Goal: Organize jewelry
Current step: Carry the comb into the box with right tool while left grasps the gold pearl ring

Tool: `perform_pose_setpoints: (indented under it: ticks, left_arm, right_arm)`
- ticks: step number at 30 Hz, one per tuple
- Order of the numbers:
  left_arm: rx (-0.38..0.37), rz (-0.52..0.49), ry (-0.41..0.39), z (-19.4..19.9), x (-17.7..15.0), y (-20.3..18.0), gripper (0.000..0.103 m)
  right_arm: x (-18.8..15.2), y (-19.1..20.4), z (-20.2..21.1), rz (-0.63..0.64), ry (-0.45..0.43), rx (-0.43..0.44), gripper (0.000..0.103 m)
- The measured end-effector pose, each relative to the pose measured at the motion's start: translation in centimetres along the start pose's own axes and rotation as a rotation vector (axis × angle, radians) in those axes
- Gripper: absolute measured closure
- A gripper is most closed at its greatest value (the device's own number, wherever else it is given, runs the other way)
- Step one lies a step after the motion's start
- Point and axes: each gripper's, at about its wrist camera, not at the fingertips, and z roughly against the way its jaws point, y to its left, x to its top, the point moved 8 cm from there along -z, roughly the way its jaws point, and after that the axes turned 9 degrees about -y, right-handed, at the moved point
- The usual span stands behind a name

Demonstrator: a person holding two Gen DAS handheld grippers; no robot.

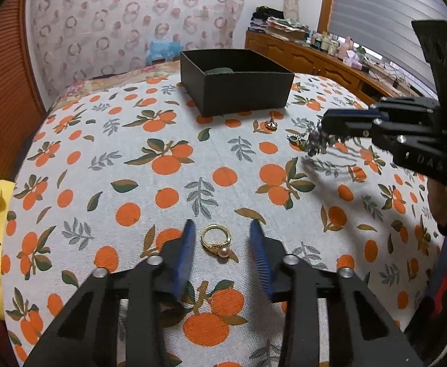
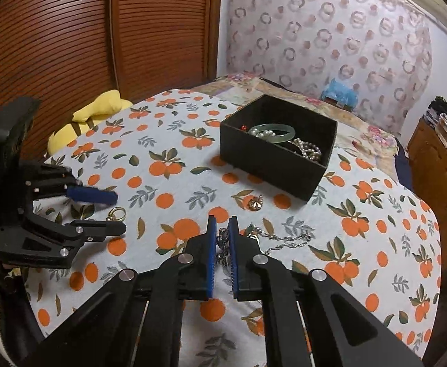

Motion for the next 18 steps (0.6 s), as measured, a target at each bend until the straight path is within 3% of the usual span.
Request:
perform_pose_setpoints:
  ticks: [2, 9, 18]
  left_arm:
    - [0.013, -0.011, -0.004, -0.1, 0.0, 0.0, 0.084]
    - [-0.005, 0.003, -0.028, 0.3, 0.8, -0.2, 0.084]
    - [-0.015, -0.044, -0.078, 0.2, 4.1, -1.5, 0.084]
  right_arm:
    - [0.2, -0.2, 0.2, 0.001, -0.005, -0.003, 0.094]
    - [1.1, -0.7, 0.8, 0.001, -0.024, 0.009, 0.094]
    - [3.4, -2.0, 1.6, -0.006, -0.060, 0.008, 0.094]
